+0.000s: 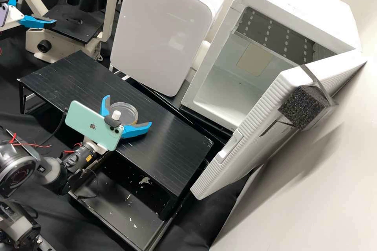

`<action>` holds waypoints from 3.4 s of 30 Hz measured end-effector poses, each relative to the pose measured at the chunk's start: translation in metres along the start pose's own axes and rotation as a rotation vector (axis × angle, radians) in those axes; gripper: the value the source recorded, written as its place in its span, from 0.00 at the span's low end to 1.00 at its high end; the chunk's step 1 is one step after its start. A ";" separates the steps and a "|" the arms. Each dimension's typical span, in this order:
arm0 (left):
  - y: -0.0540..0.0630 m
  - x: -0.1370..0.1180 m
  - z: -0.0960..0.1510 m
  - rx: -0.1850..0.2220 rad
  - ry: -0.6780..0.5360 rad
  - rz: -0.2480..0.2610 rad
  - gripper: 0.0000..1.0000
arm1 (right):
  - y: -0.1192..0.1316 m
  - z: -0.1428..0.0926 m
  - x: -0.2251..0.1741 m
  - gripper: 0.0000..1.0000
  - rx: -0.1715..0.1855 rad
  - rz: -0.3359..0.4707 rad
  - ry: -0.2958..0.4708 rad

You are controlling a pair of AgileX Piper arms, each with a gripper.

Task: Place the petri dish in the incubator

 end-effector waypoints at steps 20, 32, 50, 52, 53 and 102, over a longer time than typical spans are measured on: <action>0.000 0.000 0.000 0.000 0.000 0.000 1.00 | -0.010 0.002 0.000 1.00 0.009 -0.042 -0.001; 0.000 0.000 0.000 0.000 0.000 0.000 1.00 | -0.010 0.004 0.001 0.00 -0.002 -0.057 0.007; 0.000 0.000 0.000 0.000 0.000 0.000 1.00 | -0.009 0.006 0.001 0.00 0.010 -0.055 0.002; 0.000 0.000 0.000 0.000 0.000 0.000 1.00 | -0.009 0.006 0.001 0.00 0.010 -0.055 0.002; 0.000 0.000 0.000 0.000 0.000 0.000 1.00 | -0.009 0.006 0.001 0.00 0.010 -0.055 0.002; 0.000 0.000 0.000 0.000 0.000 0.000 1.00 | 0.164 0.063 0.106 0.00 0.049 0.475 -0.021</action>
